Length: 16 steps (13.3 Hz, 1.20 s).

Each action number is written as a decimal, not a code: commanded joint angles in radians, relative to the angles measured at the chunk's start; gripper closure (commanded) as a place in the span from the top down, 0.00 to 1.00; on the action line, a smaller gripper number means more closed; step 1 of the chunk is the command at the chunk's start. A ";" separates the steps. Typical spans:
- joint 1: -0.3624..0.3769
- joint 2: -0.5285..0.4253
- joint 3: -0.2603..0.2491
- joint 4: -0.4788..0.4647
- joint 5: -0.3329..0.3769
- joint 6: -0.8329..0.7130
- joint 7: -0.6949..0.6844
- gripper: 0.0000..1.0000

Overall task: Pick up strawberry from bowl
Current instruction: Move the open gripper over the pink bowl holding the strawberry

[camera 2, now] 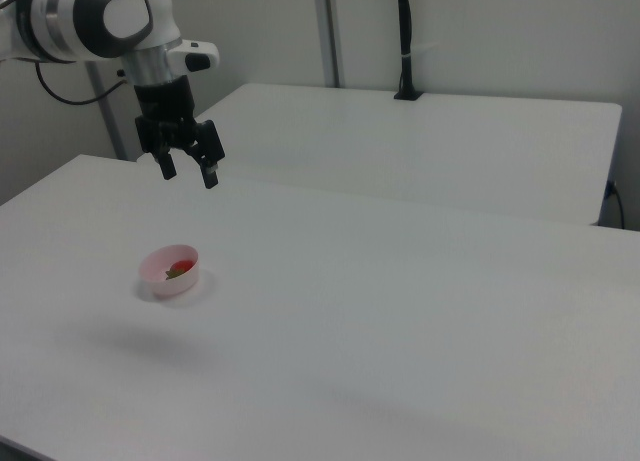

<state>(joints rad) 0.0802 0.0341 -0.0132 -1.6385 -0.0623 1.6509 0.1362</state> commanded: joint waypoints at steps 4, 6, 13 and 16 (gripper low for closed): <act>-0.005 -0.023 -0.002 -0.023 -0.008 -0.014 -0.058 1.00; -0.007 -0.023 -0.002 -0.023 -0.008 -0.013 -0.058 1.00; 0.006 0.021 0.007 -0.020 0.001 0.018 -0.044 1.00; 0.041 0.068 0.012 -0.021 0.007 0.049 0.023 1.00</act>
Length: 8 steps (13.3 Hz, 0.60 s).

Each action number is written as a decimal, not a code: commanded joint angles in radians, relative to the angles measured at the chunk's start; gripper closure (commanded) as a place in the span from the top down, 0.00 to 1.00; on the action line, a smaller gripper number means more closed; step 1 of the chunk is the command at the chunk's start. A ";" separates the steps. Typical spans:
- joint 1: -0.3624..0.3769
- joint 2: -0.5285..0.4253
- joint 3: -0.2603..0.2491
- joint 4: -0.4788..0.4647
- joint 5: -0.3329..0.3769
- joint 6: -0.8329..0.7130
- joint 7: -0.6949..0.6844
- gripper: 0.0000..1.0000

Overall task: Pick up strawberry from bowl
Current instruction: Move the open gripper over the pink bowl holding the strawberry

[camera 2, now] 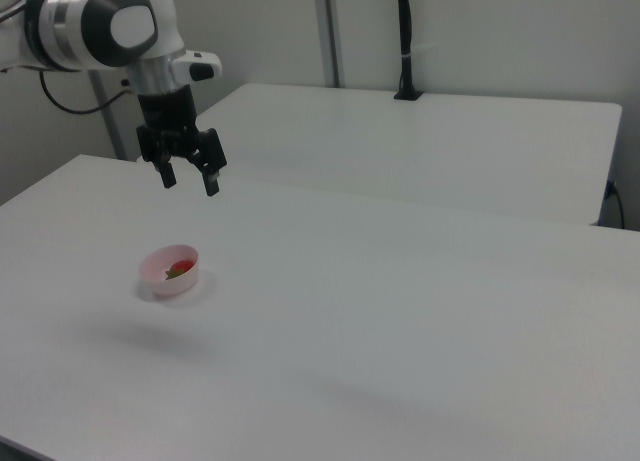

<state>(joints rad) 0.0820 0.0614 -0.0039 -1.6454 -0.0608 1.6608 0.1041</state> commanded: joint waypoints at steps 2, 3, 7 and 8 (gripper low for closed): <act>0.074 0.083 0.002 -0.014 0.007 0.071 0.138 0.99; 0.093 0.107 0.002 -0.016 0.007 0.089 0.176 0.96; 0.157 0.188 0.002 -0.025 0.006 0.158 0.294 0.89; 0.168 0.210 0.002 -0.022 0.007 0.172 0.321 0.87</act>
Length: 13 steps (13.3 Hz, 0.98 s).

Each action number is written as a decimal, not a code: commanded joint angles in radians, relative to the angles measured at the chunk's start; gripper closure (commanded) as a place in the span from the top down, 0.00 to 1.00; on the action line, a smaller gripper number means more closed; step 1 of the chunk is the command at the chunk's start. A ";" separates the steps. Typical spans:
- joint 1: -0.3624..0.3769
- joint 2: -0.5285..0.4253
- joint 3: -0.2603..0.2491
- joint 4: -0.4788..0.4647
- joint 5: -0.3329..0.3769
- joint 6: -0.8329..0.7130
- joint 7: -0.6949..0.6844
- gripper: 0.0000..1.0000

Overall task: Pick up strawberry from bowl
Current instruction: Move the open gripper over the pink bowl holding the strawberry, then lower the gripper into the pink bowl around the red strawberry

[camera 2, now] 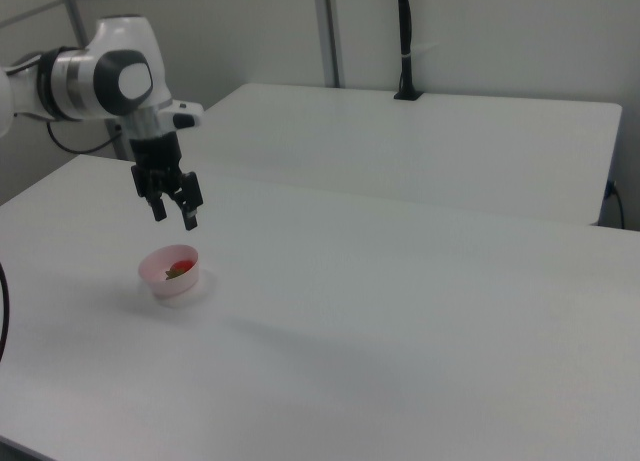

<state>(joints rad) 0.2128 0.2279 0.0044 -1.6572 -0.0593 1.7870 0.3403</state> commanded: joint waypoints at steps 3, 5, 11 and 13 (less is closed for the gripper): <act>0.068 0.105 -0.006 -0.022 0.006 0.126 0.167 0.86; 0.080 0.128 -0.006 -0.038 0.004 0.175 0.175 0.86; 0.082 0.191 0.005 -0.036 0.001 0.247 0.192 0.86; 0.092 0.212 0.005 -0.036 0.001 0.268 0.209 0.86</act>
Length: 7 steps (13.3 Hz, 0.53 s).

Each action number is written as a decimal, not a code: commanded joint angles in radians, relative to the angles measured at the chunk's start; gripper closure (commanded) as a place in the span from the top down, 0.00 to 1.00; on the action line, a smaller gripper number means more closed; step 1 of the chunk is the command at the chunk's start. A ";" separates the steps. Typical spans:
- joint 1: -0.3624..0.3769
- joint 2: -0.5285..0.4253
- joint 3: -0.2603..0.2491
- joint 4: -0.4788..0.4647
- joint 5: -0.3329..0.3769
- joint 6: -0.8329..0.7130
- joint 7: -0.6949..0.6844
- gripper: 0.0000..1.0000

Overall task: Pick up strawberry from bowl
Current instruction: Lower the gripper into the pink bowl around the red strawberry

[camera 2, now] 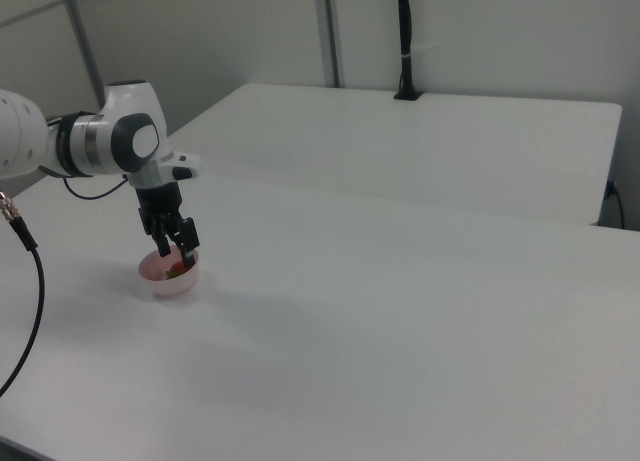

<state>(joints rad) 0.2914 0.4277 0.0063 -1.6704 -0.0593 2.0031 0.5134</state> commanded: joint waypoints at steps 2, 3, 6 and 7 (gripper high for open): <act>0.023 0.031 0.003 -0.023 -0.005 0.066 0.069 0.86; 0.029 0.034 0.003 -0.023 -0.007 0.066 0.074 0.86; 0.040 0.036 0.003 -0.023 -0.008 0.066 0.076 0.84; 0.041 0.036 0.003 -0.023 -0.010 0.066 0.076 0.82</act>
<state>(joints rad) 0.3201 0.4777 0.0129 -1.6725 -0.0598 2.0437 0.5656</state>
